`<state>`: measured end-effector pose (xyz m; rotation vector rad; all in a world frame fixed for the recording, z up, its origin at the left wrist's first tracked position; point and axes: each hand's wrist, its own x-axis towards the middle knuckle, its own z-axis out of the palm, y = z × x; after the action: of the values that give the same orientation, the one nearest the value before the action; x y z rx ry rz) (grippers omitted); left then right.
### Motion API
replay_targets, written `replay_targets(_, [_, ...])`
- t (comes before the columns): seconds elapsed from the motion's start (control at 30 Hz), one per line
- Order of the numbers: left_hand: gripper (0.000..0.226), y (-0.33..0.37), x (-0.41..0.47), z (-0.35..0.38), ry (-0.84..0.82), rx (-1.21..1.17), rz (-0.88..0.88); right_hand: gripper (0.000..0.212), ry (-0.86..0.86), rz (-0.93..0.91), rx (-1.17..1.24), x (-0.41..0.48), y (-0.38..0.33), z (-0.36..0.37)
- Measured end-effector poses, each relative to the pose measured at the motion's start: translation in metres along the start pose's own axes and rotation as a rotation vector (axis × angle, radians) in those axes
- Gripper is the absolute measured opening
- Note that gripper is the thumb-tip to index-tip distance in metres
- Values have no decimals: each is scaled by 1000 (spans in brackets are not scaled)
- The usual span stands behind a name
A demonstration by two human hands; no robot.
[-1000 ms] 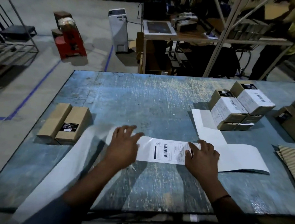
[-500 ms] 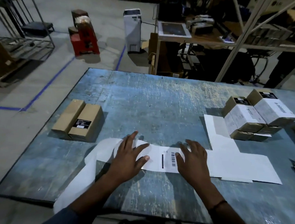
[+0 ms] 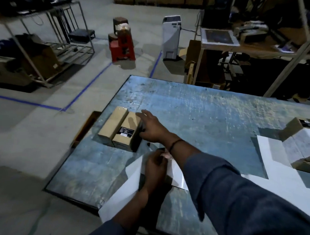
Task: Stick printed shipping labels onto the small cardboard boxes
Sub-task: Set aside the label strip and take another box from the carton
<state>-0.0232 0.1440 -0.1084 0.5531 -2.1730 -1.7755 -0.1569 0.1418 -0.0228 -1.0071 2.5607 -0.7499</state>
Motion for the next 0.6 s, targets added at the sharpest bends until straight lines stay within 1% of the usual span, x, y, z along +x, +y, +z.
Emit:
replay_targets(0.07, [34,-3,6,-3,10,-70,-49,91,-93,-137,-342,17,-1,-3])
replay_targets(0.13, [25,-5,6,-5,14,-122,-108,90,-172,-251,-597,26,-4,-3])
replay_targets(0.2, [17,-11,8,-5,1,-142,-119,91,-209,-317,-728,33,-9,1])
replay_targets(0.3, [27,-14,12,-5,-4,-203,-176,105,-203,-310,-775,38,-13,5])
replay_targets(0.4, [34,-6,12,-4,31,-235,-165,104,-185,-313,-804,37,-8,5])
replay_targets(0.43, [32,-4,11,-4,39,-256,-151,103,-188,-321,-809,35,-6,4])
replay_targets(0.5, [16,2,7,-3,21,-310,-113,103,-226,-303,-825,29,0,-3])
replay_targets(0.53, [11,5,5,-3,13,-323,-101,101,-239,-270,-823,24,4,-9])
replay_targets(0.6, [14,7,2,1,0,-300,-83,92,-200,-161,-767,8,19,-24])
